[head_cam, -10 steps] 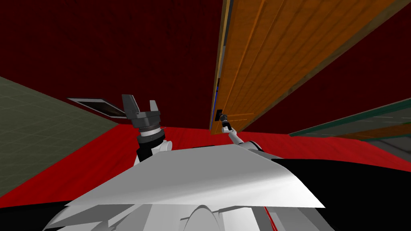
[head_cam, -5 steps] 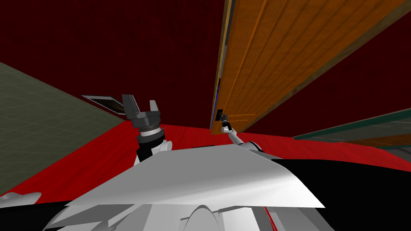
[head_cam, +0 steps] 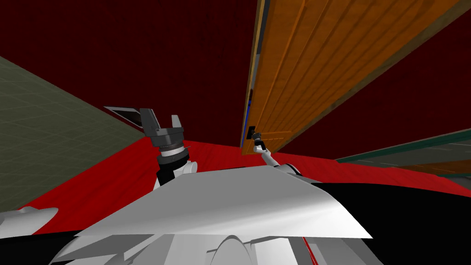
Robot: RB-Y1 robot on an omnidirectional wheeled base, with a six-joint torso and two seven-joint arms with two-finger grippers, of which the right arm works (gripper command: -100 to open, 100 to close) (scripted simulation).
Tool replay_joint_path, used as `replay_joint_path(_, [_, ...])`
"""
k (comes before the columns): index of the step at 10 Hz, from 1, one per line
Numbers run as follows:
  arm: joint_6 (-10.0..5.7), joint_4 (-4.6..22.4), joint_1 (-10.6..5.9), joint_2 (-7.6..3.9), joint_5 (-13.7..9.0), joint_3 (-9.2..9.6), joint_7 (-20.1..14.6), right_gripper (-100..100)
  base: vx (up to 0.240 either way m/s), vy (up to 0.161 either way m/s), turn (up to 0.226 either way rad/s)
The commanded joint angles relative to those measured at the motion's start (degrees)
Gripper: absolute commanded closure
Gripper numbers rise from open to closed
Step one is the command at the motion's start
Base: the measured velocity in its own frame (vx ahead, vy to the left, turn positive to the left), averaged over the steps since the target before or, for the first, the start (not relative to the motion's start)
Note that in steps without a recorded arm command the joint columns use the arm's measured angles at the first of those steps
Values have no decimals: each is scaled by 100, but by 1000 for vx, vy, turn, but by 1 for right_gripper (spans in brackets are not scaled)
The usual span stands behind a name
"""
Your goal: Pull the door open
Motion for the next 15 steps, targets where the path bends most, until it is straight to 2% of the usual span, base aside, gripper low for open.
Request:
replay_joint_path(1, [-34, -17, -59, 94, -130, 121, -274, -100, -124, -57, 10])
replay_joint_path(3, [17, -120, -32, 162, -328, 167, -544, -100, -105, -57, 22])
replay_joint_path(4, [17, -120, -32, 162, -328, 167, -544, -100, -53, -42, 21])
replay_joint_path(6, [71, -228, -3, 233, -537, 215, -829, -100, -58, -33, 30])
replay_joint_path(7, [71, -176, -3, 233, -537, 215, -829, -100, -49, -29, 37])
replay_joint_path(10, [150, -388, 40, 338, -844, 286, -1248, -100, -76, -45, 37])
replay_joint_path(11, [150, -388, 40, 338, -844, 286, -1248, -100, -54, -37, 28])
replay_joint_path(15, [237, -562, 87, 453, -1180, 363, -1707, -100, -80, -33, 32])
